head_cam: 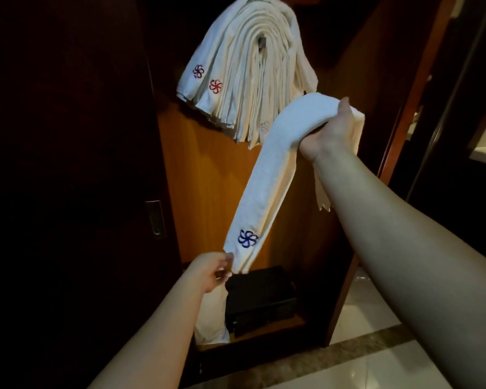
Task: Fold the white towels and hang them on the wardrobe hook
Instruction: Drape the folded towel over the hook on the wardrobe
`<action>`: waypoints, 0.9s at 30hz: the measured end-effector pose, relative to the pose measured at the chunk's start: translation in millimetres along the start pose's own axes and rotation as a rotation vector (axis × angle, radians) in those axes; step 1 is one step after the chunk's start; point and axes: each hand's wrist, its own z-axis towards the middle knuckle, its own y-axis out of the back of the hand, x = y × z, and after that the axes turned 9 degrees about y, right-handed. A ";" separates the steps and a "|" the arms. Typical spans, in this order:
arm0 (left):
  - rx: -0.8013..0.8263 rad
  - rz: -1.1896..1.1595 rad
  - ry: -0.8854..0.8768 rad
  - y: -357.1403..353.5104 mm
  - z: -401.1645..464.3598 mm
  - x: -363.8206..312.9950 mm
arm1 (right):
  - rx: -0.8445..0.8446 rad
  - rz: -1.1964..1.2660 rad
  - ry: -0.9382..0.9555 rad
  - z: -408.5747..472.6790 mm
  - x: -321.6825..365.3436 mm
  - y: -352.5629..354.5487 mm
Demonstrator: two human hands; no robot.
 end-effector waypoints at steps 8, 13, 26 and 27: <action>0.410 -0.041 -0.669 -54.4 -94.4 -63.0 | 0.319 -0.411 0.118 15.2 -48.2 -31.9; 0.629 0.196 -0.758 -92.0 -113.1 -98.6 | 0.407 -0.605 0.159 16.5 -52.7 -64.3; 0.090 0.166 -1.018 -105.9 -90.1 -175.8 | 0.468 -0.784 0.349 21.6 -24.4 -97.4; 0.107 0.183 -0.984 -105.2 -86.8 -179.4 | 0.468 -0.819 0.373 23.8 -23.3 -95.6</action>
